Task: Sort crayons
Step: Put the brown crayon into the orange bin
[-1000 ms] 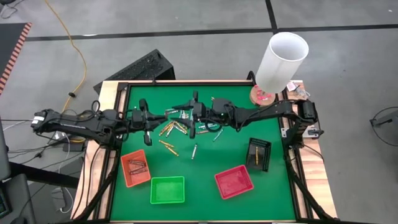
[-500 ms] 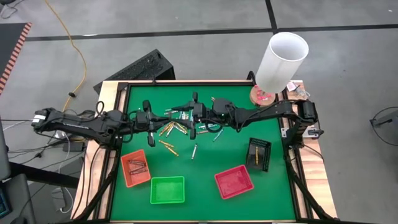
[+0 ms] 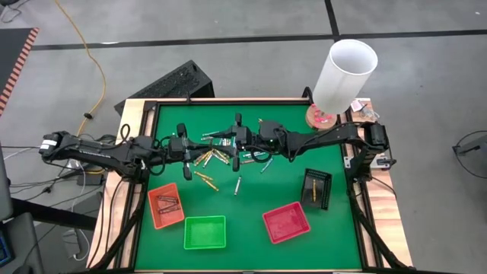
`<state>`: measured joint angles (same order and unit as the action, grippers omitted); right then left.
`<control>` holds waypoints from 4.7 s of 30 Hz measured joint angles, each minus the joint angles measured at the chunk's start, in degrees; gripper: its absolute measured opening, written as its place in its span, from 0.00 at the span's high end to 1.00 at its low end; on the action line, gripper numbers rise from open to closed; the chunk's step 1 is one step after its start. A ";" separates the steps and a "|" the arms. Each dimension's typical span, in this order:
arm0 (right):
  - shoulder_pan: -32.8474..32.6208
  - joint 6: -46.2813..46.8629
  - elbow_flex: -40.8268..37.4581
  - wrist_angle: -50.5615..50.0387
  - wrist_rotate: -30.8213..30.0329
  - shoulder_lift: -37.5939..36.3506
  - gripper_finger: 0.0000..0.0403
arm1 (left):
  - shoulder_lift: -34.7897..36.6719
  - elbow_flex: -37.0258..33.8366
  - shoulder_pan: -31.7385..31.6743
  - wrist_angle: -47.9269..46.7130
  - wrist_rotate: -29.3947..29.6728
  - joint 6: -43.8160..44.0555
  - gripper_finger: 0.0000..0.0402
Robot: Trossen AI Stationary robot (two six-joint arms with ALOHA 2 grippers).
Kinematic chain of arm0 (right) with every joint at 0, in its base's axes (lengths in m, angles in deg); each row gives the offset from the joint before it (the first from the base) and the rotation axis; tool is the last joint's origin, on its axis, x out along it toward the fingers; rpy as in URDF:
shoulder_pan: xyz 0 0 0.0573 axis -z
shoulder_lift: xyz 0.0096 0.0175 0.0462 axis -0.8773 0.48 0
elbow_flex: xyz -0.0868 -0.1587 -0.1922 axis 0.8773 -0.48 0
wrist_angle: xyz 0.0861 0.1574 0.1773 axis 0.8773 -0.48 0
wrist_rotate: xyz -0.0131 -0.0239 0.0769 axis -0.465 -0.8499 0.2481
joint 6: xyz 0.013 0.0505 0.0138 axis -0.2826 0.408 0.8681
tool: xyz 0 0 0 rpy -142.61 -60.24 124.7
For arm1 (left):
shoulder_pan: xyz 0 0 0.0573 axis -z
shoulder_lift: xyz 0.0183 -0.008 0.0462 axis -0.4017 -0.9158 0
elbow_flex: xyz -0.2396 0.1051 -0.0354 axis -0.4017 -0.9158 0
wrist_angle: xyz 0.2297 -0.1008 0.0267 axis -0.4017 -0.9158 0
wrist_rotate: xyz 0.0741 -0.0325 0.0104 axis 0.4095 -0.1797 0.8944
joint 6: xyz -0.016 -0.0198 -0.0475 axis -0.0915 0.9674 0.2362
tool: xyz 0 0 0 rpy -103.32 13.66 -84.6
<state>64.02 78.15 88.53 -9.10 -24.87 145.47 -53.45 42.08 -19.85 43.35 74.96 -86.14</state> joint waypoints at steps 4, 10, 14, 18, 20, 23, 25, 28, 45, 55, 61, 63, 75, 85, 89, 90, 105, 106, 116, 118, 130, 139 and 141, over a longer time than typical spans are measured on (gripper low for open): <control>0.00 0.00 0.00 -0.05 0.00 0.00 0.68 | -0.37 0.00 0.00 -0.32 0.00 0.05 1.00; 0.00 0.00 0.00 -0.49 0.04 0.00 0.73 | -0.37 0.00 0.00 -0.23 -0.34 0.24 1.00; 0.00 0.04 0.00 -1.66 0.07 0.00 0.80 | -0.37 0.00 -0.02 -0.18 -0.35 0.24 1.00; 0.00 0.33 0.00 -2.28 0.17 0.00 0.94 | -0.37 0.00 -0.02 -0.27 -0.31 0.24 1.00; 0.02 0.57 0.00 -2.30 0.20 0.00 0.98 | -0.37 0.00 -0.02 -0.25 -0.31 0.37 1.00; 0.02 1.50 0.00 -2.34 0.15 0.00 0.98 | -0.37 0.00 -0.04 -0.25 -0.91 0.54 1.00; 0.00 1.66 0.00 -2.48 -0.49 0.00 0.99 | -0.37 0.00 -0.04 -0.25 -0.95 0.66 1.00; 0.00 1.70 0.00 -2.71 -0.91 0.00 0.99 | -0.37 0.00 -0.04 -0.54 -0.49 1.03 0.98; 0.13 2.99 -0.04 -4.60 -5.84 0.02 1.00 | 2.43 0.04 0.02 -16.21 9.89 2.88 0.47; -0.51 9.31 0.05 -11.33 -6.14 2.93 1.00 | 16.70 0.04 0.00 -21.18 23.23 4.79 0.47; -1.86 16.07 0.25 3.29 -1.58 13.18 1.00 | 24.03 0.07 0.00 -20.00 23.08 3.32 0.47; -2.02 18.13 1.91 6.73 0.05 17.03 1.00 | 25.43 0.07 -0.02 -20.20 22.82 3.30 0.47; -4.22 17.77 37.33 -5.51 14.89 40.64 1.00 | 27.08 0.07 0.00 -21.16 22.47 3.26 0.47; -5.48 14.82 61.37 -17.35 19.75 55.12 1.00 | 27.06 0.07 0.00 -21.19 22.47 1.95 0.47; -5.44 15.55 60.84 -18.34 19.89 56.12 1.00 | 27.04 0.07 -0.01 -21.32 22.49 1.53 0.47; -5.42 15.17 60.85 -18.66 19.87 56.20 1.00 | 27.04 0.07 0.00 -21.45 22.49 1.23 0.47; -5.53 8.48 60.85 -20.68 19.39 56.30 1.00 | 27.02 0.07 0.00 -22.03 22.56 0.87 0.47; -5.60 8.42 60.85 -20.64 19.39 56.30 1.00 | 27.02 0.07 0.00 -22.01 22.56 0.87 0.47; -5.89 8.63 60.86 -18.72 19.38 57.74 1.00 | 27.02 0.07 0.00 -22.02 22.62 0.85 0.47; -5.96 8.60 60.96 -18.00 19.39 58.02 0.99 | 27.02 0.07 -0.02 -22.03 22.62 0.85 0.47; -5.95 8.49 60.87 -17.69 19.39 58.31 0.86 | 27.02 0.07 -0.02 -22.23 22.62 0.83 0.47; -5.95 8.49 60.87 -17.51 19.41 58.31 0.84 | 27.02 0.07 -0.02 -22.30 22.62 0.83 0.47; -5.95 8.48 60.87 -17.57 19.41 58.31 0.84 | 27.02 0.07 -0.02 -22.32 22.62 0.83 0.47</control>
<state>58.07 86.63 149.40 -26.67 -5.46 203.79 -26.43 42.14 -19.87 21.02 97.58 -85.31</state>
